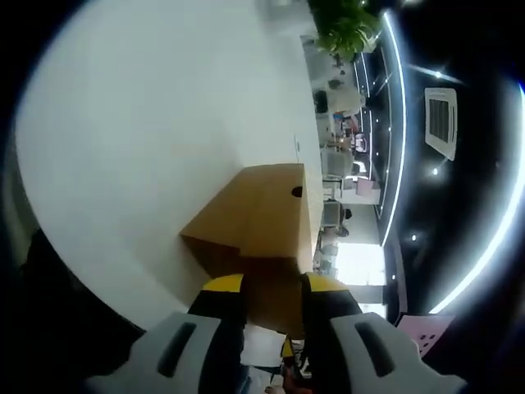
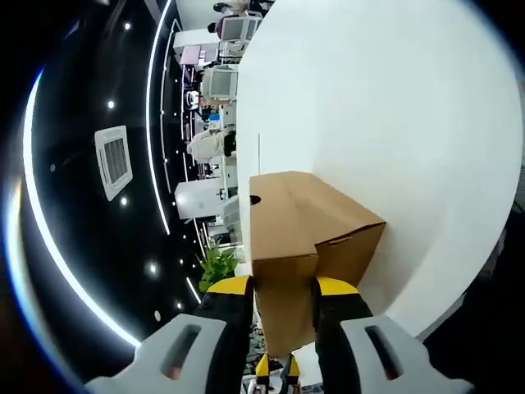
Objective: Operate the shoe box by opening the lid, removing the specified soft item, and placing it in the target area until the item is outside and the box remains undamaged.
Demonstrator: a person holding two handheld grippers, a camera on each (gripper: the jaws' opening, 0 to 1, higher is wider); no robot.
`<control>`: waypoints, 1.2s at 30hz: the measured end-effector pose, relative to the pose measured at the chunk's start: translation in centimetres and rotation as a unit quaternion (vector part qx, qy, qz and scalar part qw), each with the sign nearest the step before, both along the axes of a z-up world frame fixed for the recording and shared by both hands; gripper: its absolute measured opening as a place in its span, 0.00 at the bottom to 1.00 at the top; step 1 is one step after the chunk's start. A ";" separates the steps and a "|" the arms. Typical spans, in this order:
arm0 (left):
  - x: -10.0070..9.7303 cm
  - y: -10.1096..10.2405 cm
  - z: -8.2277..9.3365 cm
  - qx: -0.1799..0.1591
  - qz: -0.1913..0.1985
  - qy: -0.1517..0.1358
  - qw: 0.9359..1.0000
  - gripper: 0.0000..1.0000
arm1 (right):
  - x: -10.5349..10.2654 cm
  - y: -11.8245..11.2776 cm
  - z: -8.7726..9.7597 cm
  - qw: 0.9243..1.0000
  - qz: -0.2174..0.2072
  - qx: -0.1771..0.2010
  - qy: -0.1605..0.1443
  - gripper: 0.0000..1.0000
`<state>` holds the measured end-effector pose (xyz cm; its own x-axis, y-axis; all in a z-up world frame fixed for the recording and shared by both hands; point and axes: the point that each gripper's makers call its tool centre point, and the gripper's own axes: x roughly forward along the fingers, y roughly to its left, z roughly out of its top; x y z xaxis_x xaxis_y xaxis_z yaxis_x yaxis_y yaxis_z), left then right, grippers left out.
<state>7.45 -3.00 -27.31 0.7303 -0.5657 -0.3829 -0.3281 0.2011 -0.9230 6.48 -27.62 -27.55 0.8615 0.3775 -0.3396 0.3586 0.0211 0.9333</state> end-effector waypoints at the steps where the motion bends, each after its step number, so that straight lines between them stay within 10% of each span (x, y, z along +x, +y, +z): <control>1: 0.0 0.0 0.1 0.002 -0.001 0.000 1.000 0.26 | 0.0 0.0 0.0 1.000 -0.002 0.000 0.003 0.27; 15: 0.4 0.0 1.6 0.027 0.017 0.011 0.999 0.26 | 0.2 0.0 1.1 1.000 -0.023 -0.008 0.013 0.27; 22: 0.6 0.0 2.4 0.040 -0.011 -0.028 0.999 0.15 | 0.7 0.1 3.4 0.999 -0.024 0.000 -0.044 0.26; 36: 2.3 -0.5 5.8 -0.047 0.030 -0.080 0.995 0.13 | 1.7 0.1 6.6 0.990 -0.047 0.030 -0.126 0.14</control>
<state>9.74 -3.51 -21.47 0.8107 -0.5479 -0.2062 -0.1843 0.0955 -0.9782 8.13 -27.56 -20.92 0.9484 0.3042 -0.0893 0.1126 -0.0600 0.9918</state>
